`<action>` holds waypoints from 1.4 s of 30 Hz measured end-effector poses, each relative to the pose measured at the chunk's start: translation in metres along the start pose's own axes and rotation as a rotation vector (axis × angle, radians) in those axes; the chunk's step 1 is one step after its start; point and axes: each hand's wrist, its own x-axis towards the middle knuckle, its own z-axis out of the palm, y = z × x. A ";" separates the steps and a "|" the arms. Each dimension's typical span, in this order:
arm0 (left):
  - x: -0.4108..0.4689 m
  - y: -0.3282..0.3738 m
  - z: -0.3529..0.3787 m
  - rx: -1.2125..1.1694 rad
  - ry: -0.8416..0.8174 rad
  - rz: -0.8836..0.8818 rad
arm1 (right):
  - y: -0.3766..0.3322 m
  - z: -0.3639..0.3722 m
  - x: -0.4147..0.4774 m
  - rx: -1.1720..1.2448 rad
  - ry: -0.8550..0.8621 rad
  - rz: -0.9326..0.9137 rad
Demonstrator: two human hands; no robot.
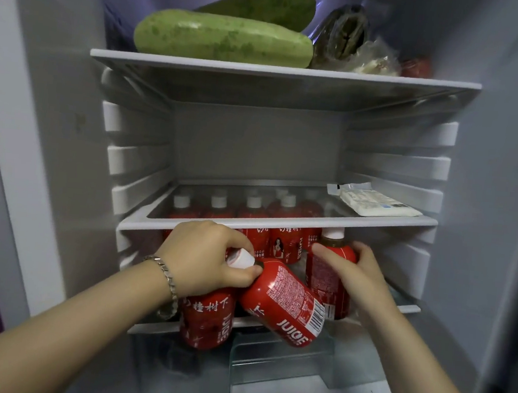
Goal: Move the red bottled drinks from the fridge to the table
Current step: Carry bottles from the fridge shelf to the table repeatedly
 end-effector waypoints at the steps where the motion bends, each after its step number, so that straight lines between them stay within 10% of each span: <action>1: 0.001 0.000 0.001 -0.002 -0.004 -0.003 | -0.007 0.002 0.002 -0.037 0.026 -0.074; 14: 0.003 0.000 -0.002 0.024 0.000 0.133 | -0.013 0.008 -0.020 -0.641 0.447 -0.431; 23: -0.023 0.033 -0.017 0.212 -0.121 0.118 | -0.039 0.007 -0.058 -0.971 0.064 -0.689; 42: -0.416 0.176 -0.086 0.376 -0.485 -1.158 | 0.003 0.119 -0.372 -0.857 -1.122 -1.251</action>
